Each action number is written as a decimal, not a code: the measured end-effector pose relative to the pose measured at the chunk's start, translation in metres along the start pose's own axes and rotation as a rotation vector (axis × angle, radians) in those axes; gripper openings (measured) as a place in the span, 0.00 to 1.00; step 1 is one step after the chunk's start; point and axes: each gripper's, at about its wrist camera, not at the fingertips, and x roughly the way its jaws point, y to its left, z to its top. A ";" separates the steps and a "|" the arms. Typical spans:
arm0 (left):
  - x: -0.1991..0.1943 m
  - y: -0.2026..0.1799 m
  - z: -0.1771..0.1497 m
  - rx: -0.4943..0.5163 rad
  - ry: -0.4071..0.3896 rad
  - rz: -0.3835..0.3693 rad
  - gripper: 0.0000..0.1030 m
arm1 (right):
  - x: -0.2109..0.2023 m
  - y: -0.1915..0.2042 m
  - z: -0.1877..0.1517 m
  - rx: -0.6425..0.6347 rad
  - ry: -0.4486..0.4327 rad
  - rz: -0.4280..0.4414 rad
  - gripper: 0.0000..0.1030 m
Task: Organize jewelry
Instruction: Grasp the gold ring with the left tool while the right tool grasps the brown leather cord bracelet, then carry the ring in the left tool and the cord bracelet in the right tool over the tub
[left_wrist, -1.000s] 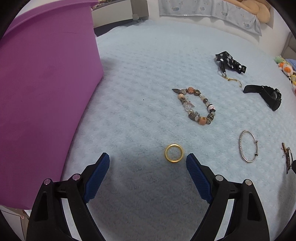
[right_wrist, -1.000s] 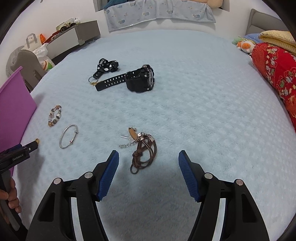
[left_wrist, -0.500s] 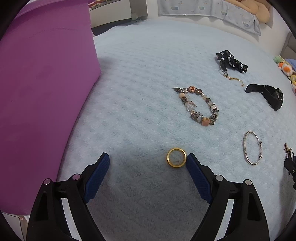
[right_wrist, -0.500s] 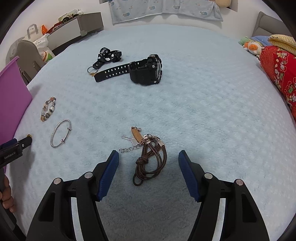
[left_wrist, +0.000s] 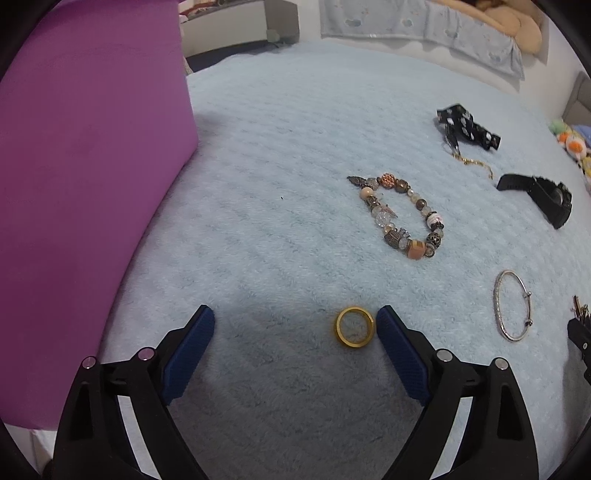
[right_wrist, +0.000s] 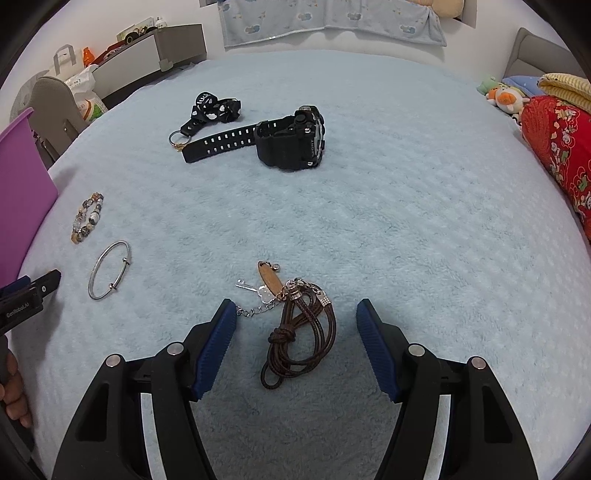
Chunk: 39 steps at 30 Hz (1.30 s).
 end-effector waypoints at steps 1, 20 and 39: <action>0.000 0.001 -0.002 -0.007 -0.012 -0.007 0.86 | 0.000 0.001 0.000 -0.003 -0.002 -0.003 0.62; -0.021 -0.009 -0.014 0.005 -0.013 -0.092 0.20 | -0.013 0.006 -0.001 0.004 -0.019 0.064 0.13; -0.106 0.018 -0.013 -0.092 -0.158 -0.187 0.20 | -0.075 0.013 -0.004 0.021 -0.104 0.120 0.13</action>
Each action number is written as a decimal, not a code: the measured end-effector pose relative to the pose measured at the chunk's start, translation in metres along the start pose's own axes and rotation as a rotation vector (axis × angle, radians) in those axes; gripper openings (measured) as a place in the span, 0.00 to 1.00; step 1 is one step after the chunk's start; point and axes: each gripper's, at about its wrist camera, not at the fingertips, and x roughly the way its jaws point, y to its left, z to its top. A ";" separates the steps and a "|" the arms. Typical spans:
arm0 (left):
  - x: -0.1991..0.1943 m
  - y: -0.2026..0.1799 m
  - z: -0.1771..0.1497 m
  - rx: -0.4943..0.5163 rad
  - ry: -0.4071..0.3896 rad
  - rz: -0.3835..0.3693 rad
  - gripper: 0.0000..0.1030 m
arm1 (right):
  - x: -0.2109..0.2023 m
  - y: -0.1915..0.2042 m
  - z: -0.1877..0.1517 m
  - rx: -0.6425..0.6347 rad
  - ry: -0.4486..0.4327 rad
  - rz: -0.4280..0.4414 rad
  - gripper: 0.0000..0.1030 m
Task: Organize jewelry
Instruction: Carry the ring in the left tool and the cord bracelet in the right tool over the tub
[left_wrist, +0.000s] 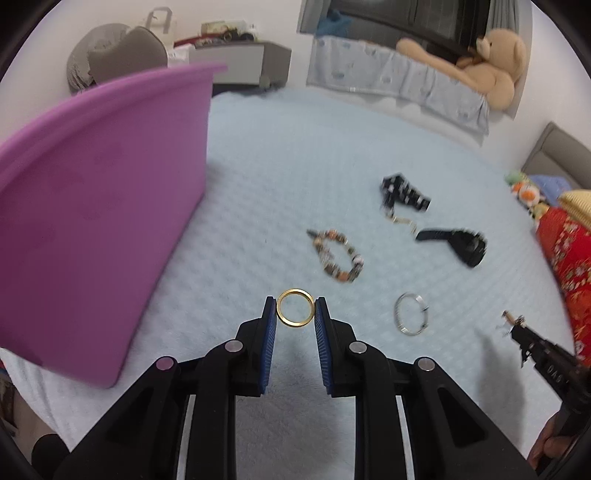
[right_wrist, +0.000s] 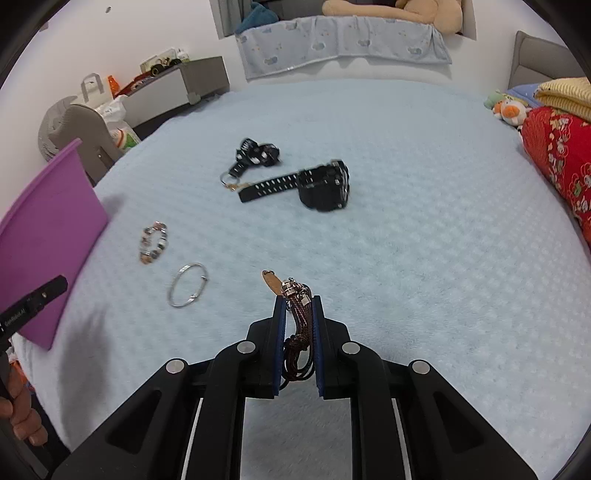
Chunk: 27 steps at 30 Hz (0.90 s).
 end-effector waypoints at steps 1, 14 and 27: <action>-0.006 0.001 0.002 -0.006 -0.009 -0.004 0.20 | -0.006 0.002 0.001 -0.005 -0.007 0.001 0.13; -0.091 0.023 0.033 -0.041 -0.151 0.005 0.20 | -0.082 0.058 0.032 -0.067 -0.131 0.084 0.13; -0.154 0.095 0.072 -0.090 -0.233 0.092 0.20 | -0.118 0.172 0.074 -0.179 -0.209 0.292 0.13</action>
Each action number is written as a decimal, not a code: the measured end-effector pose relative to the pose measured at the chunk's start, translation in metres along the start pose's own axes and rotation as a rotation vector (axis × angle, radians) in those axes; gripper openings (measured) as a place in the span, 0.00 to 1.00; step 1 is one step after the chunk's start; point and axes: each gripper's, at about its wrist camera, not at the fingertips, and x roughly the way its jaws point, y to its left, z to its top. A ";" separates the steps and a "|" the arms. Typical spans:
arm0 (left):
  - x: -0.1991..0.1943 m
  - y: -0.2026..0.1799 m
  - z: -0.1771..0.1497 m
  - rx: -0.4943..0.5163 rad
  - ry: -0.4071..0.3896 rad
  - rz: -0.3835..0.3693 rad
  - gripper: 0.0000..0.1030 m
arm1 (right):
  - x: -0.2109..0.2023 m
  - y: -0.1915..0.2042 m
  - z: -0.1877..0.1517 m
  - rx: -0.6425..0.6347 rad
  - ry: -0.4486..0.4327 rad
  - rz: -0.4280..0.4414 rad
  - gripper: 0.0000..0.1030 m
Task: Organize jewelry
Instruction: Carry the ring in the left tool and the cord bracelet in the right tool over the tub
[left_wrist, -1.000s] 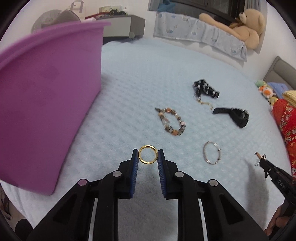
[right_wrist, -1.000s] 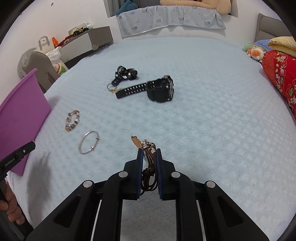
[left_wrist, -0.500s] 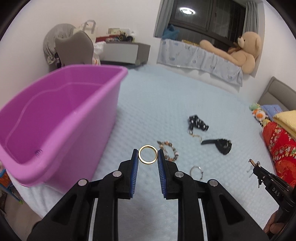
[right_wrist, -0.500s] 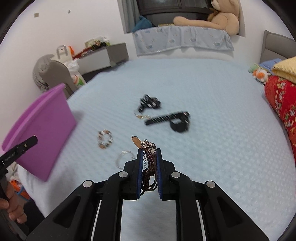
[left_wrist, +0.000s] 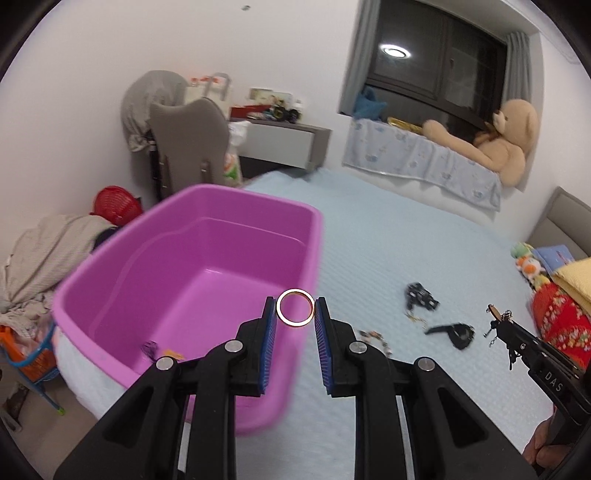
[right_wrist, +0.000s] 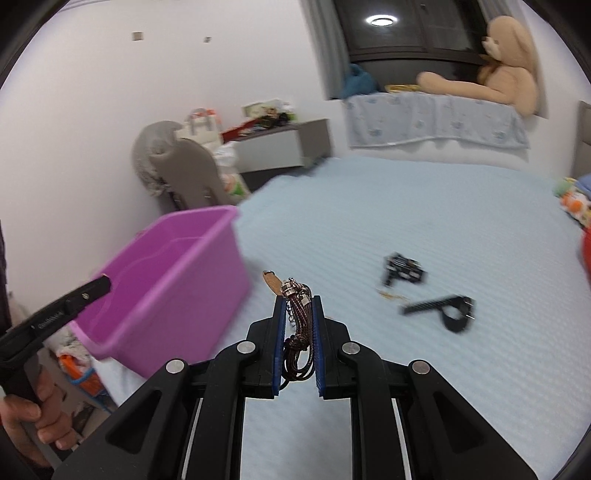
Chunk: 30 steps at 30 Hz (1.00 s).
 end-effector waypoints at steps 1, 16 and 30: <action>-0.002 0.008 0.004 -0.007 -0.005 0.015 0.20 | 0.002 0.008 0.004 -0.009 -0.001 0.014 0.13; 0.005 0.097 0.034 -0.074 0.007 0.141 0.20 | 0.076 0.154 0.058 -0.160 0.044 0.278 0.13; 0.054 0.116 0.017 -0.086 0.120 0.168 0.21 | 0.151 0.194 0.048 -0.243 0.224 0.268 0.13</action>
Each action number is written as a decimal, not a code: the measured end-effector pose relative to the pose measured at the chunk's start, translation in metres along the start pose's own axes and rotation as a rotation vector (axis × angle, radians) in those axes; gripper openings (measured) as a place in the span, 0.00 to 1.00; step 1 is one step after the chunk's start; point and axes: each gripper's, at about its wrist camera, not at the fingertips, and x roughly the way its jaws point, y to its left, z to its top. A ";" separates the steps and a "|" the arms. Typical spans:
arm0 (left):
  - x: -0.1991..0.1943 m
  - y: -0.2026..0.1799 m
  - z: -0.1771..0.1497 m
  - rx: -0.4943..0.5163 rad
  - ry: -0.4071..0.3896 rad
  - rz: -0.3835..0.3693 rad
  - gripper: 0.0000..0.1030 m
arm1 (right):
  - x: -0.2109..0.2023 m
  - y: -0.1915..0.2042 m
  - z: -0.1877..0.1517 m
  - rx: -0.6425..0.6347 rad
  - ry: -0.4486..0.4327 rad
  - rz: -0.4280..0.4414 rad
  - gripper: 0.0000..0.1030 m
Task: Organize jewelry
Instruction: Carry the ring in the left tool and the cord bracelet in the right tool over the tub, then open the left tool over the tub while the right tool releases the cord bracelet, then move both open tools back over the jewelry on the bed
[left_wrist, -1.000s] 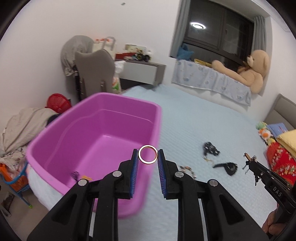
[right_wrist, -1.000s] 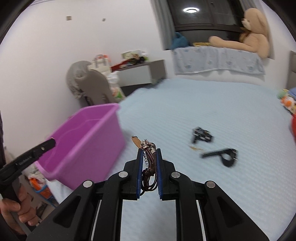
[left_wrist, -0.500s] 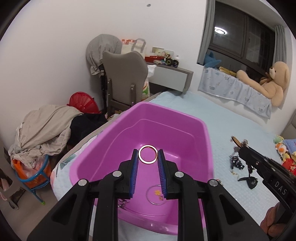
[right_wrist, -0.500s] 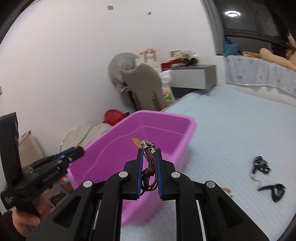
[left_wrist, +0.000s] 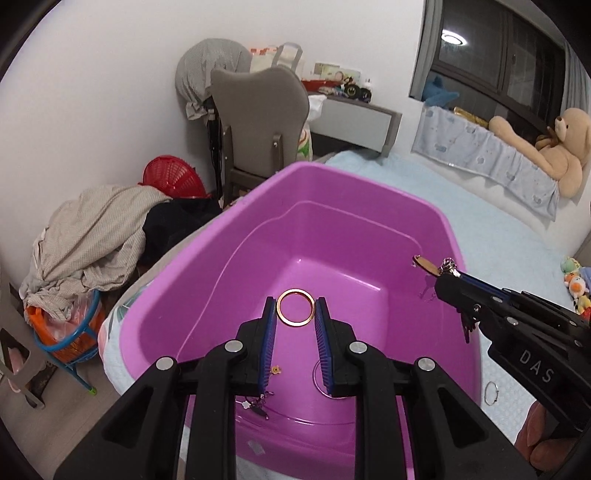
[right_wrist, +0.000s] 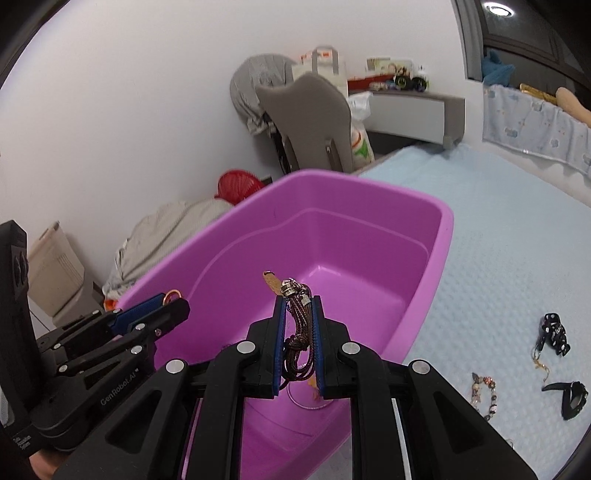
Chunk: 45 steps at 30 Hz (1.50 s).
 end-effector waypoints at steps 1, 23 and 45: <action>0.002 0.001 0.001 -0.005 0.006 0.003 0.21 | 0.002 0.000 -0.001 -0.002 0.007 -0.004 0.13; 0.017 0.013 -0.002 -0.046 0.038 0.086 0.64 | 0.026 0.002 -0.002 -0.051 0.052 -0.077 0.43; 0.010 0.011 -0.005 -0.046 0.027 0.105 0.70 | 0.004 -0.012 -0.008 0.020 0.009 -0.059 0.43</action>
